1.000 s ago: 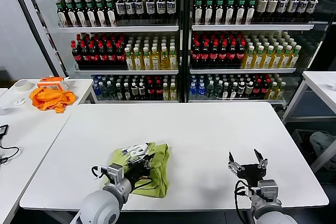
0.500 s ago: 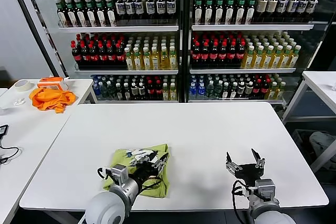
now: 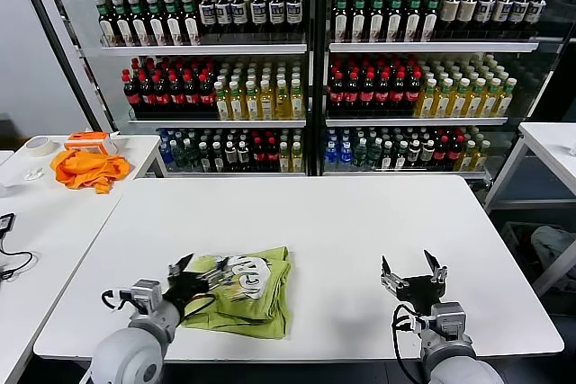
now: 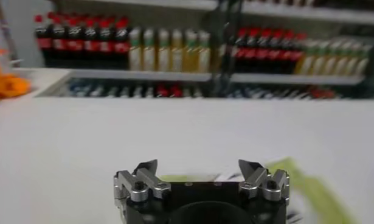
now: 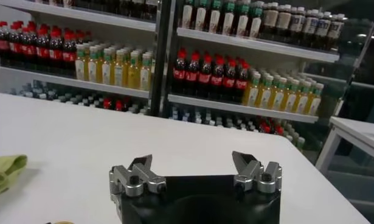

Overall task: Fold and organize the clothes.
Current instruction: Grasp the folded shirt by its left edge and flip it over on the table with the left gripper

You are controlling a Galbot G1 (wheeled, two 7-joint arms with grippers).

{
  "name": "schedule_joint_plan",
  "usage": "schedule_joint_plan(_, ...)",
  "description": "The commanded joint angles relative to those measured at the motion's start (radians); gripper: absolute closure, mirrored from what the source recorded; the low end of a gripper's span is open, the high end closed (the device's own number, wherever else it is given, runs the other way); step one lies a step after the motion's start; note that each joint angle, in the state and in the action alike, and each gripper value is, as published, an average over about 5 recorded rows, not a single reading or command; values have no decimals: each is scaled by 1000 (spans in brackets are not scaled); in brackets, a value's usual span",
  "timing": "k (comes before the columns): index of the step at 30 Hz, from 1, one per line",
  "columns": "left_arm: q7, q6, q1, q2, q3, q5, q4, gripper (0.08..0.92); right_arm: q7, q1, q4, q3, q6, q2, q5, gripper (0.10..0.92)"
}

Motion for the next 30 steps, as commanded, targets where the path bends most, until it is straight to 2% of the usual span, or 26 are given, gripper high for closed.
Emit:
schedule_joint_plan(1,-37,19,46,3,-57,94,95,178,-3,1,-1,3,7,0,0,203)
schedule_joint_plan(20,34,-56,55,-21,-8,110,141,189,-7,10,-17,2,14,-1,0,203)
schedule_joint_plan(23,39,-58,70,-25,-6,109,136,249,-7,10,-17,3,15,-4,0,203)
schedule_joint_plan(30,60,-70,93,-28,-4,105,137,448,-7,11,-18,1,15,-4,0,203)
